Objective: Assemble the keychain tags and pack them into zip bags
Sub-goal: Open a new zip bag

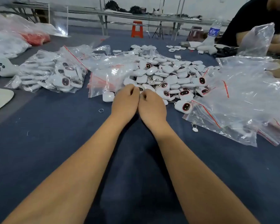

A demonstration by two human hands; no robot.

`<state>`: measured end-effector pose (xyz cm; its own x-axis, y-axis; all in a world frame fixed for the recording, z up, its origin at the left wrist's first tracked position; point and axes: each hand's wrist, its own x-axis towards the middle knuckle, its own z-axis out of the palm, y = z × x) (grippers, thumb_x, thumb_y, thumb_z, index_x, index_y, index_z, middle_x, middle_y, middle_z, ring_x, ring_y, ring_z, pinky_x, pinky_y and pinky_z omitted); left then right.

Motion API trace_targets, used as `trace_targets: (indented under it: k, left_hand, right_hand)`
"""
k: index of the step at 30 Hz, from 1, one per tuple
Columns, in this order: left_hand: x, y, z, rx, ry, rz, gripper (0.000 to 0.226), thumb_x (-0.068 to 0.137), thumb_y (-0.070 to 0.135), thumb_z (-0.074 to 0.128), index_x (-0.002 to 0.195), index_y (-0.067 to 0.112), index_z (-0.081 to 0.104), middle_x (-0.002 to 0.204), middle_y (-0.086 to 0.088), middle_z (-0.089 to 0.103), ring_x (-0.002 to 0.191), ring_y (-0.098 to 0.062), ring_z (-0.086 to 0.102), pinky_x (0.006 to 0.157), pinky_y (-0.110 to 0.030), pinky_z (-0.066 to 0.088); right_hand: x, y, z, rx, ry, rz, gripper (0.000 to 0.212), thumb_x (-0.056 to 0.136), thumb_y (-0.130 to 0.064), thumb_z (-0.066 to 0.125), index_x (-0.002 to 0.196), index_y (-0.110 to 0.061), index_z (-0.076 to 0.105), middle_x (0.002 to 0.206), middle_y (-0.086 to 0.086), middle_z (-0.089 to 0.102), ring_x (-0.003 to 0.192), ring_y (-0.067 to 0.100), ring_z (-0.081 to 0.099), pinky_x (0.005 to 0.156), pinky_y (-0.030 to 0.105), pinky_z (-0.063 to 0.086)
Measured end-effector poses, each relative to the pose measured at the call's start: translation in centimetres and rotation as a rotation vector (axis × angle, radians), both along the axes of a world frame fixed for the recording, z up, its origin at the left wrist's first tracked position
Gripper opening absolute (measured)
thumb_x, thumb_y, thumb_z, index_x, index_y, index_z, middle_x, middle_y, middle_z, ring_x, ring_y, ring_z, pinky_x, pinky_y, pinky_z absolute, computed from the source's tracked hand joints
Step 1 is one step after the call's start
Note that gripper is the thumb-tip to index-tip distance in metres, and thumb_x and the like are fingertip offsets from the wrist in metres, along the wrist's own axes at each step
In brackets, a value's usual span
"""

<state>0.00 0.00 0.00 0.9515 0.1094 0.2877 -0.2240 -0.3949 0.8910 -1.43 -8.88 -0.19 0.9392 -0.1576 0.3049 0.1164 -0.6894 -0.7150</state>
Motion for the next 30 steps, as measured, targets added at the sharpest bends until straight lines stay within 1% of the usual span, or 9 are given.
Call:
trace_targets:
  k: [4, 6, 9, 12, 18, 22, 25, 27, 30]
  left_hand:
    - [0.8, 1.7, -0.4, 0.28, -0.248, 0.306, 0.016, 0.094, 0.025, 0.045, 0.081, 0.021, 0.054, 0.092, 0.005, 0.054, 0.084, -0.014, 0.049, 0.059, -0.029, 0.03]
    - [1.3, 2.3, -0.5, 0.348, -0.3, 0.331, 0.023, 0.086, 0.016, 0.05, 0.108, 0.019, 0.059, 0.124, -0.001, 0.05, 0.117, -0.02, 0.044, 0.078, -0.031, 0.039]
    - [1.9, 3.0, -0.8, 0.478, -0.062, 0.251, 0.057, 0.084, 0.01, 0.052, 0.14, 0.016, 0.043, 0.152, -0.009, 0.032, 0.141, -0.028, 0.025, 0.112, -0.037, 0.027]
    - [1.8, 3.3, -1.0, 0.416, 0.067, 0.258, 0.058, 0.086, 0.007, 0.053, 0.142, 0.014, 0.039, 0.14, -0.013, 0.046, 0.129, -0.033, 0.041, 0.106, -0.045, 0.036]
    - [1.0, 4.0, -0.8, 0.513, -0.016, 0.334, 0.028, 0.094, 0.016, 0.052, 0.12, 0.017, 0.063, 0.118, -0.004, 0.065, 0.116, -0.03, 0.053, 0.095, -0.041, 0.038]
    - [0.3, 4.0, 0.1, 0.282, -0.068, 0.217, 0.014, 0.09, 0.022, 0.054, 0.09, 0.021, 0.068, 0.085, 0.007, 0.066, 0.083, -0.019, 0.061, 0.072, -0.029, 0.044]
    - [0.0, 3.1, 1.3, -0.262, -0.011, -0.01, 0.022, 0.091, 0.011, 0.056, 0.072, 0.017, 0.065, 0.063, 0.006, 0.06, 0.057, -0.009, 0.053, 0.056, -0.022, 0.046]
    - [-0.3, 2.6, 2.0, -0.671, 0.089, -0.215, 0.032, 0.096, 0.004, 0.051, 0.067, 0.013, 0.062, 0.061, 0.002, 0.061, 0.054, -0.01, 0.056, 0.057, -0.022, 0.05]
    - [-0.1, 2.7, 2.1, -0.903, 0.21, -0.352, 0.05, 0.092, -0.006, 0.039, 0.056, 0.016, 0.067, 0.063, -0.003, 0.065, 0.06, -0.014, 0.063, 0.067, -0.03, 0.056]
  right_hand:
    - [0.7, 0.1, -0.6, -0.262, -0.057, 0.003, 0.017, 0.093, -0.023, 0.046, 0.081, -0.014, 0.054, 0.081, -0.002, 0.05, 0.08, 0.02, 0.048, 0.056, 0.032, 0.027]
    - [0.8, 0.0, -0.5, -0.28, -0.056, 0.043, 0.012, 0.088, -0.025, 0.052, 0.087, -0.014, 0.056, 0.088, 0.0, 0.051, 0.085, 0.02, 0.047, 0.061, 0.032, 0.031]
    - [0.5, -0.1, -0.9, -0.321, -0.062, 0.049, 0.015, 0.085, -0.026, 0.057, 0.094, -0.015, 0.056, 0.095, 0.001, 0.049, 0.091, 0.019, 0.044, 0.063, 0.031, 0.031]
    - [0.1, -0.3, -1.1, -0.359, -0.047, 0.036, 0.018, 0.087, -0.02, 0.055, 0.104, -0.016, 0.059, 0.104, 0.003, 0.049, 0.097, 0.021, 0.046, 0.065, 0.031, 0.034]
    - [0.6, -1.3, -0.6, -0.305, 0.005, -0.103, 0.027, 0.089, -0.006, 0.05, 0.11, -0.019, 0.061, 0.114, 0.004, 0.044, 0.106, 0.023, 0.045, 0.064, 0.031, 0.035]
    - [0.4, -1.7, -0.5, -0.269, -0.054, -0.099, 0.027, 0.09, -0.013, 0.053, 0.115, -0.02, 0.061, 0.115, 0.003, 0.046, 0.107, 0.021, 0.047, 0.069, 0.032, 0.04]
    - [0.0, -1.4, -0.3, 0.163, -0.1, 0.054, 0.03, 0.089, -0.012, 0.057, 0.116, -0.024, 0.058, 0.102, -0.005, 0.053, 0.086, 0.011, 0.054, 0.073, 0.026, 0.045]
    - [-0.2, -1.3, 0.2, 0.518, -0.028, 0.147, 0.03, 0.091, -0.01, 0.056, 0.117, -0.025, 0.056, 0.097, -0.007, 0.057, 0.077, 0.01, 0.056, 0.072, 0.025, 0.049]
    - [-0.2, -1.3, 0.5, 0.74, 0.044, 0.237, 0.04, 0.093, -0.012, 0.059, 0.126, -0.033, 0.053, 0.119, -0.002, 0.059, 0.099, 0.012, 0.062, 0.074, 0.017, 0.052]
